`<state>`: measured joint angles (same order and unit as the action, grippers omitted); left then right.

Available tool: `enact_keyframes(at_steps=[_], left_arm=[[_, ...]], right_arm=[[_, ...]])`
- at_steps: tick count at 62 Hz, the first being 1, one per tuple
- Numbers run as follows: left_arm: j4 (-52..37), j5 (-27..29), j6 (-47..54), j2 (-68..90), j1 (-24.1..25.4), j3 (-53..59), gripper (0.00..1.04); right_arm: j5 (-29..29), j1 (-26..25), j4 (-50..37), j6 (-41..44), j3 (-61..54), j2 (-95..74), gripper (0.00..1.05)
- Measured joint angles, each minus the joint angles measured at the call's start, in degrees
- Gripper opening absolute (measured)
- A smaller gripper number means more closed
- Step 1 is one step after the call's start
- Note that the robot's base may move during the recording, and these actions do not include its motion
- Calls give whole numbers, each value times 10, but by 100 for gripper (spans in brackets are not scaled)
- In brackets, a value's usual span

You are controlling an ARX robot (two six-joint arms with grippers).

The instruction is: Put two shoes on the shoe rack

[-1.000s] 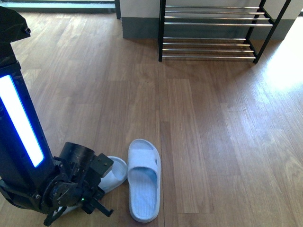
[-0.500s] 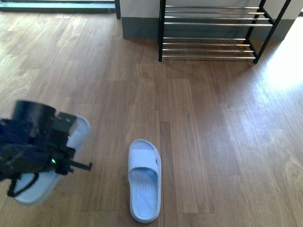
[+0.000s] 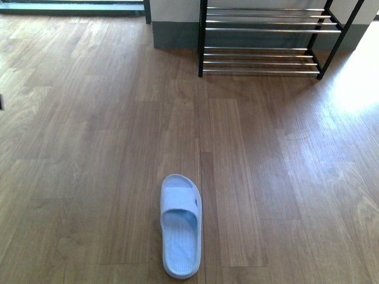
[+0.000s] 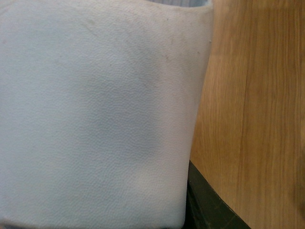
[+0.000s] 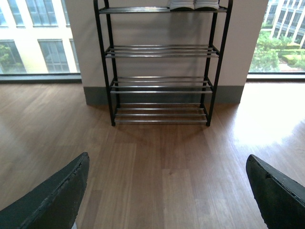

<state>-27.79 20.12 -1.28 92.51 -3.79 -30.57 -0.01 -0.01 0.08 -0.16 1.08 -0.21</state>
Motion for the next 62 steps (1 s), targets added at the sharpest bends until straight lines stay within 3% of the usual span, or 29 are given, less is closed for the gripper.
enact_keyframes(at_steps=[16,20,25,62], left_arm=[[146,154,-7,-361,-81,114,2],[209,230,-7,-500,-120,148,2],[213,241,-8,-561,-127,151,2],[214,236,-7,-560,-130,151,2]], right_arm=[[0,0,0,0,0,0,95],[0,0,0,0,0,0,95],[0,0,0,0,0,0,95],[2,0,0,0,0,0,95]])
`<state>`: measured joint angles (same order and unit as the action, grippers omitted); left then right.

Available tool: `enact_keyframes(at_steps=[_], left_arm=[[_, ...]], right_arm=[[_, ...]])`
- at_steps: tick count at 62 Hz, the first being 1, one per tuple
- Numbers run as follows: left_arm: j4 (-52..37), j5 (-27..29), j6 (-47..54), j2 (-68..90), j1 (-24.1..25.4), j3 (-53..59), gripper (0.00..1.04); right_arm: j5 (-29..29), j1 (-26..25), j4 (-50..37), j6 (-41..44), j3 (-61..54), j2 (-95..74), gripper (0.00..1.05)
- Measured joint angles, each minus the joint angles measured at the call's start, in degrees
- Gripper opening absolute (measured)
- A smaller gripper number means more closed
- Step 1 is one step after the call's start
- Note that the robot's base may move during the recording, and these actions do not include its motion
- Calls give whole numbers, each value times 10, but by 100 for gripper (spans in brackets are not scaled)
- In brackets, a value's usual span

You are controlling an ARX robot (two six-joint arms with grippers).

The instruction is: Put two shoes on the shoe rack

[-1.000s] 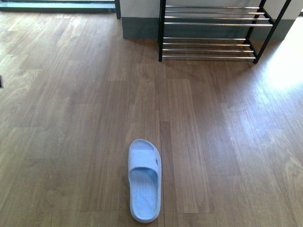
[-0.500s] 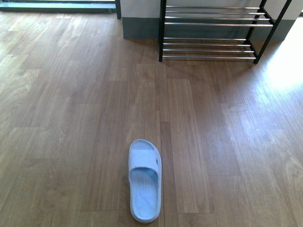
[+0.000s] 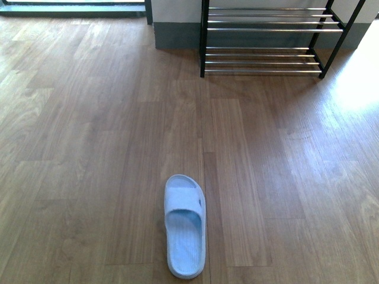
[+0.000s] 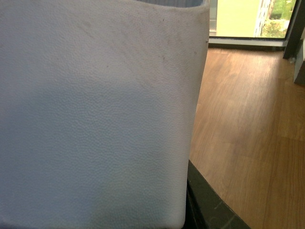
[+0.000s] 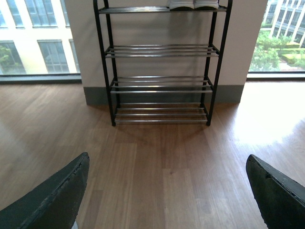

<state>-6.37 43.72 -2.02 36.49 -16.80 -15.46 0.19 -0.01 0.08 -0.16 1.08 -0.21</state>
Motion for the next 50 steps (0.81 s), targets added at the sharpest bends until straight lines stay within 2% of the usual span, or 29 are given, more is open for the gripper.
enact_keyframes(at_steps=[25,31,35,44,50], left_arm=[[0,6,0,0,0,2,2],[0,3,0,0,0,2,2],[0,4,0,0,0,2,2],[0,3,0,0,0,2,2],[0,2,0,0,0,2,2]], right_arm=[[-5,0,0,0,0,0,95],[-61,-2,20,52,2,-20,95],[-45,22,7,76,2,-57,95],[28,134,-103,94,10,-252,95],[46,188,-296,90,71,-566,95]])
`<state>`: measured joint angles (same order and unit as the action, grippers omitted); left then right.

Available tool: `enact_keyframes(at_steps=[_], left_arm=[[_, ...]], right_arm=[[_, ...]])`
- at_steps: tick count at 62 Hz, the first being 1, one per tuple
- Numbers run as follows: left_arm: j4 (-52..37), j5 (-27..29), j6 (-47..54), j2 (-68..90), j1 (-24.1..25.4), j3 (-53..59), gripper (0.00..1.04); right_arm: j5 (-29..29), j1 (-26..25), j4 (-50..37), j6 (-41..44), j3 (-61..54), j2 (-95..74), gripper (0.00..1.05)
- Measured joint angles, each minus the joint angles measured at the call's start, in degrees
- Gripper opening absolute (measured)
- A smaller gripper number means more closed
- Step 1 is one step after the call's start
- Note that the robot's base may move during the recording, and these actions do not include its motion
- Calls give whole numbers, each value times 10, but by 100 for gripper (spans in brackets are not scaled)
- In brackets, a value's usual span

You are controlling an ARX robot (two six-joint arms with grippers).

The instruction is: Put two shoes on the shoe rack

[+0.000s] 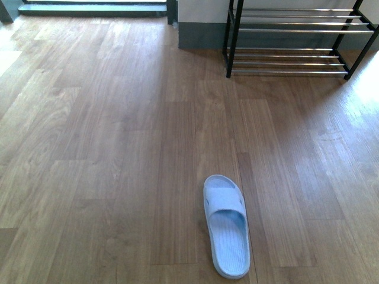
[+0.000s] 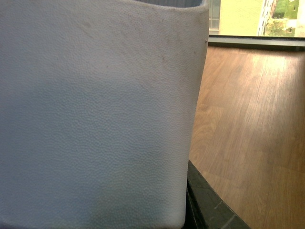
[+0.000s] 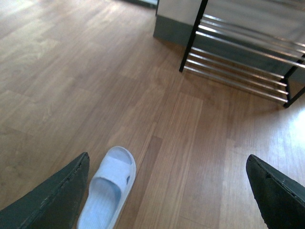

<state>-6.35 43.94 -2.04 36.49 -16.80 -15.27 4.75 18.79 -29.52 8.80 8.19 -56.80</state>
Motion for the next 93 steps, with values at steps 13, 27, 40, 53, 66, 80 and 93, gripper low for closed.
enact_keyframes(at_steps=[13,27,40,53,66,80,93], left_arm=[[0,0,0,0,0,0,2],[0,0,0,0,0,0,2],[0,0,0,0,0,0,2],[0,0,0,0,0,0,2],[0,0,0,0,0,0,2],[0,0,0,0,0,0,2],[0,0,0,0,0,0,2]], right_arm=[[-5,28,-166,-42,80,-409,96],[16,31,-265,-64,134,-674,95],[44,41,-293,-66,214,-826,95],[42,59,-270,-72,327,-942,95],[51,66,-275,-75,423,-1023,95],[57,62,-259,-62,491,-1076,95],[67,49,-233,-58,564,-1119,95]])
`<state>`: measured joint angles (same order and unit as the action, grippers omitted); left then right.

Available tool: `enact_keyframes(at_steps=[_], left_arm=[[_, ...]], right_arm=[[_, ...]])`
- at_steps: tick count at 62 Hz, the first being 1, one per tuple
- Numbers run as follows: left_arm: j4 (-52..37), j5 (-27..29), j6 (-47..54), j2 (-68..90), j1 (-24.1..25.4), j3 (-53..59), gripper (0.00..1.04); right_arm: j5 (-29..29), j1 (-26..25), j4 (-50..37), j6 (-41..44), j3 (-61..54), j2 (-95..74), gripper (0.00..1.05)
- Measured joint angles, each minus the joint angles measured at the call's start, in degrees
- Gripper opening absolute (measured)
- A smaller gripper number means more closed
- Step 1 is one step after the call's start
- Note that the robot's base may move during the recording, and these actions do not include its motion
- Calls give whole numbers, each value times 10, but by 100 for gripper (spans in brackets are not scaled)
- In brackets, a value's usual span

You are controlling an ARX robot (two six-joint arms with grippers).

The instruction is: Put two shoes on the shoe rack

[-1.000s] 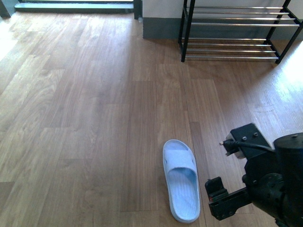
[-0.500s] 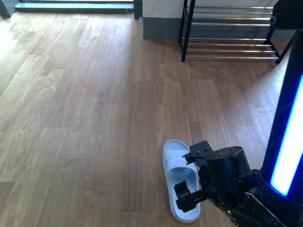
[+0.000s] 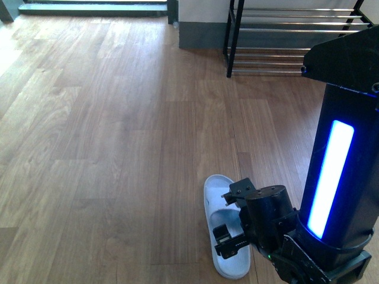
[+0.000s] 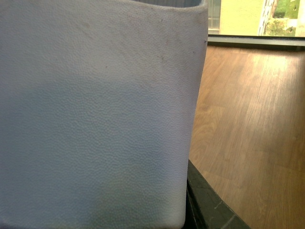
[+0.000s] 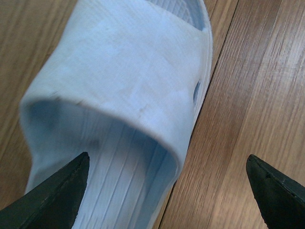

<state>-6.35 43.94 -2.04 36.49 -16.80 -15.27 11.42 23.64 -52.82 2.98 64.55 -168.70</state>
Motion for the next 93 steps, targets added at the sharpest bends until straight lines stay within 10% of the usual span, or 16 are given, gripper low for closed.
enact_keyframes(at_steps=[16,51,69,93], left_arm=[[0,0,0,0,0,0,2],[0,0,0,0,0,0,2],[0,0,0,0,0,0,2],[0,0,0,0,0,0,2]], right_arm=[[5,-23,40,6,89,-43,93],[2,-50,-28,21,20,-2,1],[-16,-78,-83,77,-265,321,1],[-24,-90,237,104,-514,949,1]])
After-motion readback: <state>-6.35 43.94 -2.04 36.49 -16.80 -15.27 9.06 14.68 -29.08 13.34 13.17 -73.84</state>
